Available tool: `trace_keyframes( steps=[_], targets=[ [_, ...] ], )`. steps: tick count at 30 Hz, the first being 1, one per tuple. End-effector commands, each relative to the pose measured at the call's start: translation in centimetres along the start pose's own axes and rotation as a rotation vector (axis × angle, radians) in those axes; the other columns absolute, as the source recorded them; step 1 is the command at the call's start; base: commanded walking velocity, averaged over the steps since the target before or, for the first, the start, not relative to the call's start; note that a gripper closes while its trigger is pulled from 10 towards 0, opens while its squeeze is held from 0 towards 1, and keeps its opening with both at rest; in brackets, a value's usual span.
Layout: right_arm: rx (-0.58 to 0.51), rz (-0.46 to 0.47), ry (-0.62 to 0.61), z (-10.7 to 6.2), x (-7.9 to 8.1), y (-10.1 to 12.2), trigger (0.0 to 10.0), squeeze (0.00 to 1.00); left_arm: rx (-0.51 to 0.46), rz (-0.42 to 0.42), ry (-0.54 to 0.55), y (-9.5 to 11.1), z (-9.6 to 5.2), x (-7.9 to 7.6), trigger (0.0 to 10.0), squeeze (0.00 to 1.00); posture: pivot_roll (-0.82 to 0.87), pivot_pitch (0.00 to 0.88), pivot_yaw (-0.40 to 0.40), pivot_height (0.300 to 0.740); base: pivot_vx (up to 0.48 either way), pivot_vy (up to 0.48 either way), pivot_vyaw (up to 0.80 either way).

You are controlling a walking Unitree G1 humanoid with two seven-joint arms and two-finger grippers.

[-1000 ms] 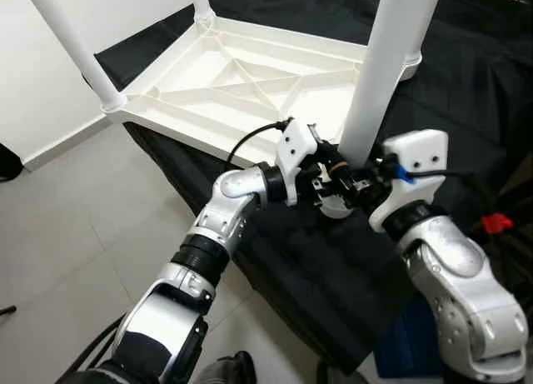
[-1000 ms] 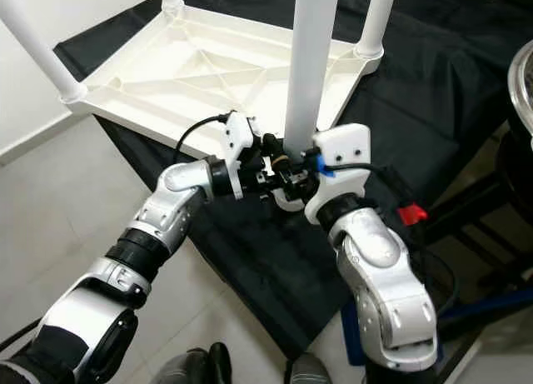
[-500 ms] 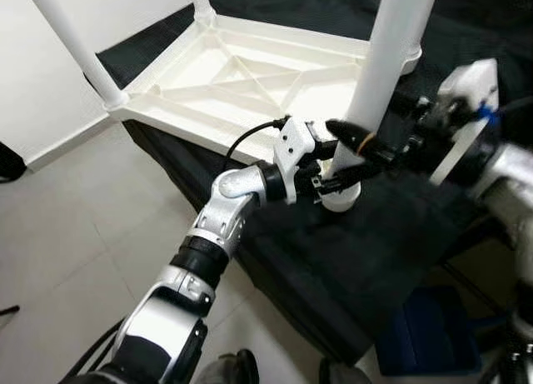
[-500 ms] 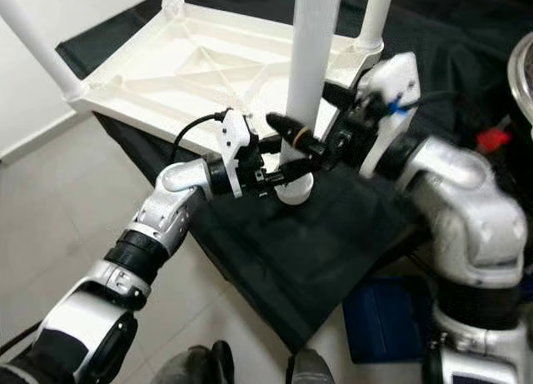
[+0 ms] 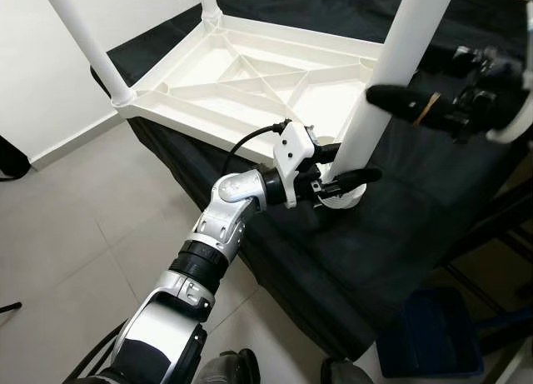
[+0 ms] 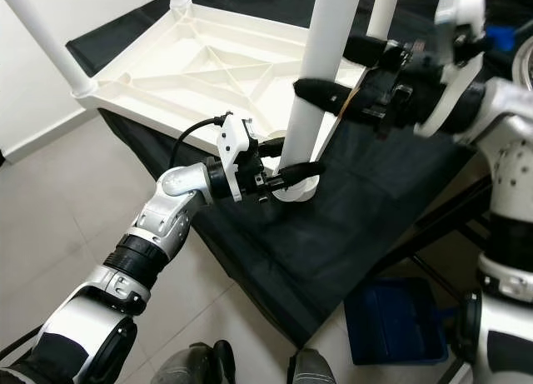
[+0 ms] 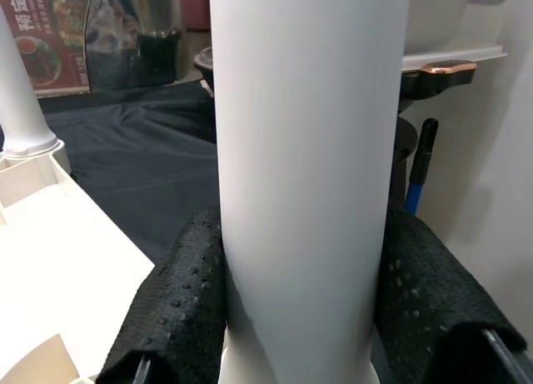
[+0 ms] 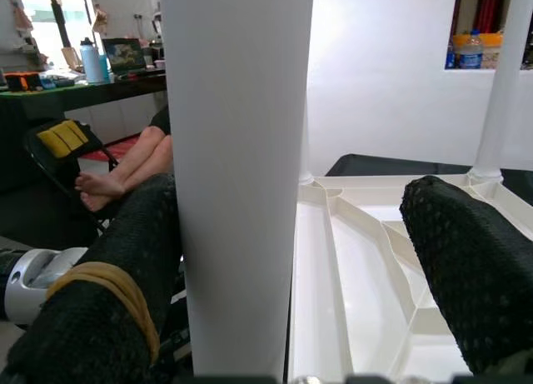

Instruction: Building children table

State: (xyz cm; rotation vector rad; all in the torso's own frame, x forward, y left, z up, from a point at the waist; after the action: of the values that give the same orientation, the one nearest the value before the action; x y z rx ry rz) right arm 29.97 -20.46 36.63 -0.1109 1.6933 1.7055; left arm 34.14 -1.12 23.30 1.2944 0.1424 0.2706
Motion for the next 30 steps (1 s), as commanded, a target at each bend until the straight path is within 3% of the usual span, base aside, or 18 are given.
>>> trace_keyframes(
  steps=[1,3,4,5,11,12,22,23,26,27,30],
  targets=[
    [-0.005,0.0,0.054,0.6,0.4,-0.1,10.0,0.0,0.025,-0.002,-0.009,-0.7,-0.3,-0.3,0.0,0.0,-0.07,0.203,0.086,0.74,0.0,0.0,0.0],
    [-0.012,0.007,0.081,0.9,0.6,-0.1,10.0,0.0,0.024,-0.001,-0.008,-0.7,-0.3,-0.3,0.0,0.0,-0.07,0.203,0.086,0.74,0.0,0.0,0.0],
    [-0.016,0.011,0.115,1.3,1.0,-0.1,9.4,0.0,0.024,-0.001,-0.007,-0.7,-0.3,-0.3,0.0,0.0,-0.07,0.202,0.085,0.74,0.0,0.0,0.0],
    [-0.019,0.013,0.151,1.7,1.3,-0.2,3.7,0.0,0.022,-0.001,-0.004,-0.7,-0.3,-0.3,0.0,0.0,-0.07,0.202,0.085,0.74,0.0,0.0,0.0],
    [-0.021,0.013,0.185,2.1,1.5,-0.2,3.7,0.0,0.02,-0.001,-0.001,-0.6,-0.3,-0.2,0.0,0.0,-0.07,0.202,0.085,0.74,0.0,0.0,0.0],
    [-0.02,-0.001,0.191,2.3,1.5,-0.1,0.0,0.0,0.019,0.001,0.002,-0.6,-0.3,-0.2,0.0,0.0,-0.07,0.201,0.083,0.74,0.0,0.0,0.0],
    [-0.007,-0.087,0.142,3.4,1.3,0.4,0.0,0.0,0.008,0.015,0.035,-0.4,-0.5,0.2,0.0,0.0,-0.08,0.203,0.081,0.74,0.0,0.0,0.0],
    [-0.008,-0.089,0.138,3.4,1.2,0.4,0.0,0.0,0.007,0.024,0.044,-0.3,-0.4,0.3,1.9,0.0,-0.08,0.204,0.08,0.74,0.0,0.0,0.0],
    [-0.008,-0.089,0.136,3.4,1.2,0.4,0.0,0.0,0.007,0.029,0.049,-0.3,-0.4,0.3,1.9,0.0,-0.08,0.203,0.08,0.74,0.0,0.0,0.0],
    [-0.009,-0.092,0.129,3.5,1.1,0.5,0.0,0.0,-0.001,0.025,0.052,-0.2,-0.4,0.4,6.3,0.0,-0.08,0.203,0.079,0.74,0.0,0.0,0.0],
    [-0.009,-0.097,0.121,3.5,0.9,0.5,0.0,0.0,-0.01,0.018,0.055,0.0,-0.3,0.4,6.3,0.0,-0.08,0.203,0.079,0.74,0.0,0.0,0.0]
  ],
)
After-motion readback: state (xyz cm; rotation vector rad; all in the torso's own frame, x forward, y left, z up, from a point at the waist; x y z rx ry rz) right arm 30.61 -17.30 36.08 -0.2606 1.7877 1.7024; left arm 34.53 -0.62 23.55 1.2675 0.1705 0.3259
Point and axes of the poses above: a point about 5 cm out from each wrist's last joint towards the gripper, its own z axis pointing out of the wrist towards the gripper, its own y axis along the axis of the wrist's last joint, x = y × z, the point moved 2 cm from there along z, pointing out of the wrist towards the gripper, and after that the axes turned 15 degrees about -z, right-handed, at the moved point
